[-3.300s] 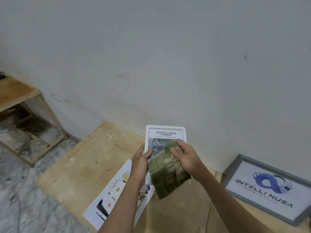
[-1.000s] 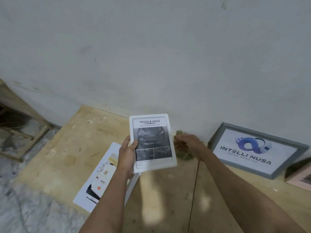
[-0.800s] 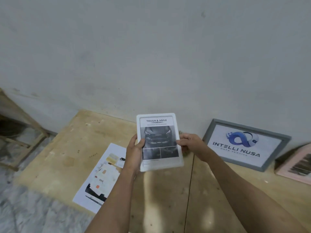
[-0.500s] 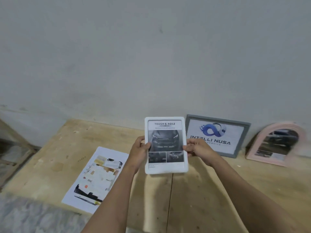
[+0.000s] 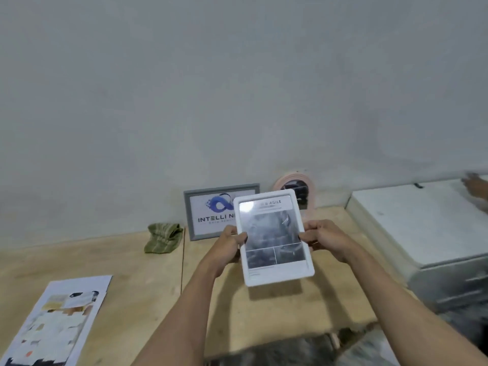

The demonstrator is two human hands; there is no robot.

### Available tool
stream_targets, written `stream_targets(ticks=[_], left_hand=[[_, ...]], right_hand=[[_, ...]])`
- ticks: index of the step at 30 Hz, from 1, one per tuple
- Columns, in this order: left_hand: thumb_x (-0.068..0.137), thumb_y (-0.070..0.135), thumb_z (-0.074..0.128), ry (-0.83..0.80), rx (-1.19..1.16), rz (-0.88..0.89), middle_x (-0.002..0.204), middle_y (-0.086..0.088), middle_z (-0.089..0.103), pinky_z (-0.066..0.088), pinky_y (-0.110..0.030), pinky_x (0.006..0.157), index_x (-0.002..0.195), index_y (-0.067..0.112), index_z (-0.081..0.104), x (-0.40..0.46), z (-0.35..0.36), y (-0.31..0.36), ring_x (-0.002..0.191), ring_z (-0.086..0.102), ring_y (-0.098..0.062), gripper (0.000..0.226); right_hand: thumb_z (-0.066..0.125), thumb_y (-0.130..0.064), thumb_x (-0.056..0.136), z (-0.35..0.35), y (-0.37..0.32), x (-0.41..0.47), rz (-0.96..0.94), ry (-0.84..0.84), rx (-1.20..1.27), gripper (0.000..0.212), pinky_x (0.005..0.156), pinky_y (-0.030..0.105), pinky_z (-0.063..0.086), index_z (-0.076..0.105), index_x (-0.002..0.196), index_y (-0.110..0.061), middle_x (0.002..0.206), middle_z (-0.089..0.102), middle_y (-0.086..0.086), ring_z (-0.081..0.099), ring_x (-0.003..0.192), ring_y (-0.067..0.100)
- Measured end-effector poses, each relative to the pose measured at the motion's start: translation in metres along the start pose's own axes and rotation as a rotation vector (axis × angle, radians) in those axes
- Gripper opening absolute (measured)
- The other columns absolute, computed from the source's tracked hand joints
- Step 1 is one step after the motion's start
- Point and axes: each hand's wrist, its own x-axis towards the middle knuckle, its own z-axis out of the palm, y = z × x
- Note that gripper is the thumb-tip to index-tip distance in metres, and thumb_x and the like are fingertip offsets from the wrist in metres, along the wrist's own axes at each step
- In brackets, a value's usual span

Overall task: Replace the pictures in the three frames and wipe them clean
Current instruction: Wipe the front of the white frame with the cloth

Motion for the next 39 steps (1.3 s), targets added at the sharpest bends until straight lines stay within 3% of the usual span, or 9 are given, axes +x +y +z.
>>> stream_targets(ticks=[4,8,11,15,18,25,31,35,39], left_hand=[[0.097,0.025,0.053,-0.091,-0.047,0.005,0.120,-0.023,0.067,0.055,-0.058,0.093,0.122,0.011,0.049,0.021,0.049,0.023,0.108,0.068,-0.041,0.029],[0.104,0.015,0.046,-0.208,-0.238,-0.024,0.097,-0.014,0.078,0.056,-0.052,0.091,0.105,0.007,0.063,0.046,0.087,0.040,0.088,0.074,-0.031,0.018],[0.103,0.016,0.046,-0.305,-0.251,-0.069,0.102,-0.018,0.077,0.057,-0.049,0.090,0.107,0.005,0.068,0.072,0.109,0.050,0.095,0.074,-0.035,0.025],[0.100,0.021,0.054,-0.326,0.029,0.000,0.100,-0.010,0.076,0.057,-0.036,0.070,0.117,0.011,0.062,0.118,0.129,0.054,0.086,0.073,-0.026,0.022],[0.095,0.018,0.061,-0.346,0.182,0.067,0.098,-0.005,0.075,0.055,-0.032,0.066,0.110,0.019,0.066,0.148,0.139,0.064,0.084,0.072,-0.021,0.015],[0.089,0.012,0.070,-0.355,0.289,0.084,0.082,-0.007,0.074,0.051,-0.028,0.055,0.102,0.007,0.071,0.220,0.186,0.083,0.063,0.064,-0.017,0.014],[0.091,0.004,0.065,-0.315,0.309,0.134,0.095,-0.013,0.072,0.063,-0.042,0.074,0.099,0.009,0.069,0.298,0.251,0.083,0.086,0.071,-0.029,0.011],[0.090,0.009,0.068,-0.238,0.291,0.143,0.104,-0.011,0.071,0.061,-0.049,0.083,0.114,0.010,0.068,0.357,0.288,0.081,0.094,0.070,-0.029,0.023],[0.087,0.016,0.073,-0.171,0.322,0.198,0.102,-0.001,0.072,0.058,-0.047,0.089,0.112,0.015,0.070,0.406,0.318,0.078,0.094,0.069,-0.023,0.025]], right_hand=[[0.061,0.001,0.082,-0.046,0.019,-0.023,0.012,0.097,0.082,0.011,0.061,0.030,0.053,0.070,0.087,-0.002,0.079,0.071,0.015,0.064,0.070,0.024],[0.062,-0.002,0.084,-0.074,0.037,-0.030,0.058,0.173,0.140,0.014,0.067,0.034,0.055,0.069,0.094,0.003,0.088,0.073,0.019,0.067,0.074,0.026],[0.062,-0.002,0.083,-0.093,0.045,-0.028,0.097,0.241,0.164,0.015,0.069,0.035,0.056,0.069,0.095,0.004,0.085,0.073,0.015,0.066,0.076,0.025],[0.064,-0.002,0.082,-0.116,0.053,-0.018,0.137,0.322,0.193,0.015,0.070,0.035,0.057,0.069,0.094,0.005,0.085,0.071,0.016,0.065,0.076,0.027],[0.065,-0.003,0.081,-0.132,0.061,-0.006,0.176,0.394,0.201,0.018,0.073,0.038,0.056,0.067,0.096,0.007,0.084,0.069,0.023,0.063,0.074,0.029],[0.066,-0.006,0.078,-0.173,0.083,0.030,0.256,0.461,0.284,0.021,0.068,0.036,0.050,0.067,0.099,-0.006,0.077,0.068,0.011,0.060,0.068,0.023],[0.066,-0.009,0.084,-0.229,0.109,0.099,0.273,0.519,0.296,0.010,0.064,0.033,0.053,0.066,0.090,-0.001,0.073,0.069,0.008,0.064,0.062,0.019],[0.063,-0.002,0.088,-0.268,0.128,0.151,0.272,0.569,0.274,0.007,0.056,0.023,0.053,0.067,0.092,-0.003,0.082,0.070,0.011,0.065,0.063,0.017],[0.070,-0.006,0.084,-0.298,0.157,0.200,0.259,0.627,0.111,0.013,0.076,0.037,0.054,0.070,0.097,-0.006,0.092,0.072,0.009,0.065,0.080,0.023]])
